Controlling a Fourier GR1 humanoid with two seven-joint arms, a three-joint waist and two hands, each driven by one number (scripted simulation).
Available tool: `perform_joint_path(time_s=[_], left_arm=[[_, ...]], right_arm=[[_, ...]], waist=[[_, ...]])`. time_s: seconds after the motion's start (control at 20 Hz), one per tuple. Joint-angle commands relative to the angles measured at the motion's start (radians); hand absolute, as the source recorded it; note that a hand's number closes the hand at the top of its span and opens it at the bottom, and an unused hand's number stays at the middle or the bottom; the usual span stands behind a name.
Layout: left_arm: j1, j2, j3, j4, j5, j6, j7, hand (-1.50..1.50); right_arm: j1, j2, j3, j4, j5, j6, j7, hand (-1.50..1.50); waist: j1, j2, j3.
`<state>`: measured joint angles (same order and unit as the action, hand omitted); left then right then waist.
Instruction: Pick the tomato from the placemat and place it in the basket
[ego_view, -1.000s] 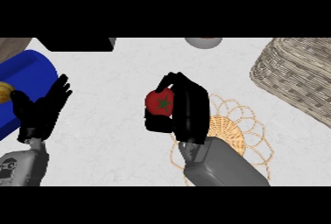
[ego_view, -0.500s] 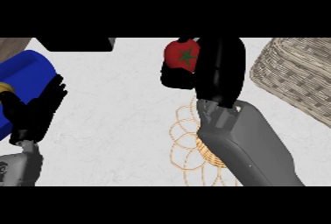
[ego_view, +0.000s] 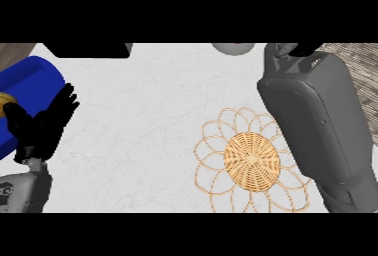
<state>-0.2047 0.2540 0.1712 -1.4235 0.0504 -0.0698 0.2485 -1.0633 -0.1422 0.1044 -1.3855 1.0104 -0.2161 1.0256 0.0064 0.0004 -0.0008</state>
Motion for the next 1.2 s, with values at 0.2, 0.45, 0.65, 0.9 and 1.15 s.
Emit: perform_joint_path(time_s=[0.2,0.45,0.65,0.9,1.15], left_arm=[[-0.038,-0.002,0.008,0.052,-0.014,0.012,-0.017,0.00],[-0.087,0.012,0.017,0.105,-0.014,-0.001,-0.013,0.00],[-0.043,-0.006,0.005,0.030,-0.021,0.014,-0.013,0.00],[0.056,-0.032,-0.022,-0.073,-0.023,0.009,-0.001,0.00],[0.024,-0.024,-0.003,-0.005,-0.035,0.019,-0.024,0.00]], right_arm=[[-0.024,-0.156,-0.111,0.178,0.053,0.008,-0.059,1.50],[0.064,-0.187,-0.158,0.131,0.031,-0.002,-0.079,1.50],[0.127,-0.238,-0.224,0.196,-0.034,-0.053,-0.218,1.50],[0.177,-0.291,-0.279,0.262,-0.078,-0.077,-0.331,1.50],[0.269,-0.290,-0.340,0.308,-0.150,-0.187,-0.477,1.50]], waist=[[-0.003,0.003,0.000],[-0.012,0.001,0.000],[-0.003,0.001,0.001],[0.003,0.000,0.001],[0.000,0.002,0.001]])
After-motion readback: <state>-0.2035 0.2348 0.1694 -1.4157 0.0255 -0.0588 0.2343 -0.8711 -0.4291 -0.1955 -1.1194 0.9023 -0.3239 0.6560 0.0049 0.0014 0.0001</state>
